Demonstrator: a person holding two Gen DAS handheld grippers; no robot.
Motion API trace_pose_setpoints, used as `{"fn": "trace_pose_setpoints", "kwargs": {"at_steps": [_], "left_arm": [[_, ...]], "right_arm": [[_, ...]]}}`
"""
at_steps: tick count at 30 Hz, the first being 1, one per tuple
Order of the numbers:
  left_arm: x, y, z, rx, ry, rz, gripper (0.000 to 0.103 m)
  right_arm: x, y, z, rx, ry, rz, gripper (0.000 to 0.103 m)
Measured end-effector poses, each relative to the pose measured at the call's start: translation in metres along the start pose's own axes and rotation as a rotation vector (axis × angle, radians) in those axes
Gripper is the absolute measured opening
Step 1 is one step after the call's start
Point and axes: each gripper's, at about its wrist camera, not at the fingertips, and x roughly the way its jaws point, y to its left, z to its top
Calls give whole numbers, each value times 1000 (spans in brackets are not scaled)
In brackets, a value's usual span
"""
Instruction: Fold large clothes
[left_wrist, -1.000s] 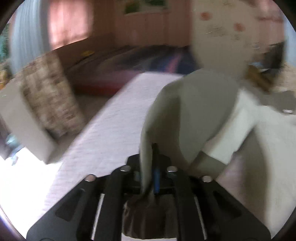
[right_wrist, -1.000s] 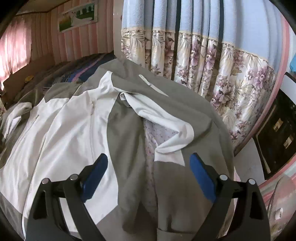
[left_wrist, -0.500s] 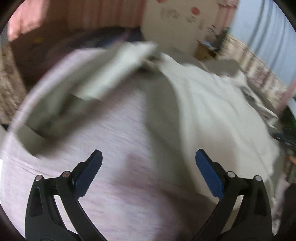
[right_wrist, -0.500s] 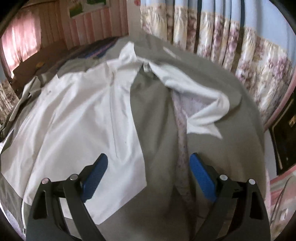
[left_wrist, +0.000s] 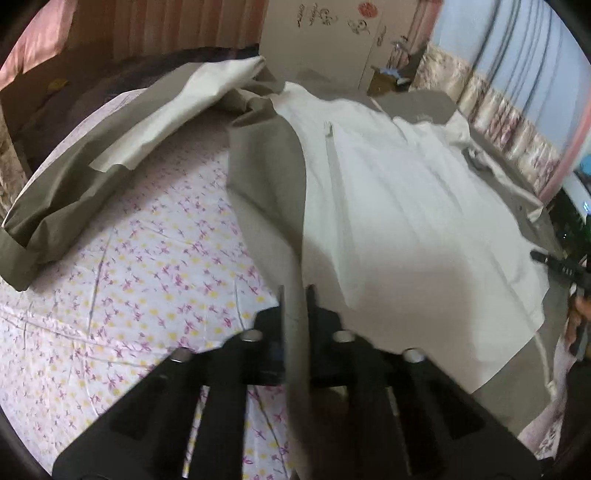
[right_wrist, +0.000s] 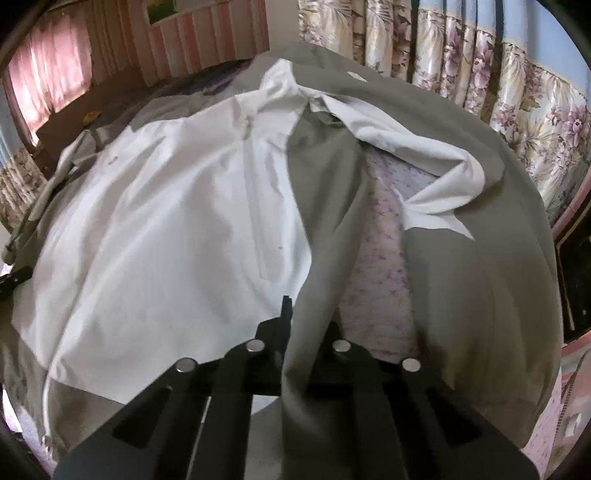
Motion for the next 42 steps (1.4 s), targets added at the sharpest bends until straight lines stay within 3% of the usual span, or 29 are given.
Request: {"fn": "trace_pose_setpoints", "kwargs": {"at_steps": [6, 8, 11, 12, 14, 15, 16, 21, 26, 34, 37, 38, 40, 42], "left_arm": [[-62, 18, 21, -8, -139, 54, 2], [-76, 18, 22, 19, -143, 75, 2], [-73, 16, 12, 39, -109, 83, 7], [-64, 16, 9, 53, -69, 102, 19], [-56, 24, 9, 18, -39, 90, 46], [-58, 25, 12, 8, -50, 86, 69], [-63, 28, 14, 3, -75, 98, 81], [-84, 41, 50, 30, -168, 172, 94], [-76, 83, 73, -47, -170, 259, 95], [-43, 162, 43, -225, -107, 378, 94], [-33, 173, 46, -254, -101, 370, 92], [-29, 175, 47, -257, -101, 368, 88], [-22, 177, 50, -236, -104, 391, 54], [-20, 178, 54, -220, -112, 396, 29]], "right_arm": [[-42, 39, -10, -115, -13, 102, 4], [-52, 35, -16, -94, -15, 139, 4], [-49, 28, -25, -71, 4, 117, 4], [-46, 25, -27, -61, 13, 108, 6], [-46, 18, -22, -27, 18, 75, 23], [-50, 17, -19, -25, 11, 52, 52], [-62, 16, -12, -28, -29, 23, 71], [-101, 11, 33, -41, -169, 13, 76], [-103, 40, 72, -118, -243, 19, 77], [-70, 53, 66, -98, -192, 70, 77], [-61, 49, 64, -81, -178, 66, 77], [-59, 47, 63, -76, -175, 66, 77], [-55, 44, 62, -64, -169, 70, 77], [-52, 40, 59, -54, -163, 72, 77]]}}
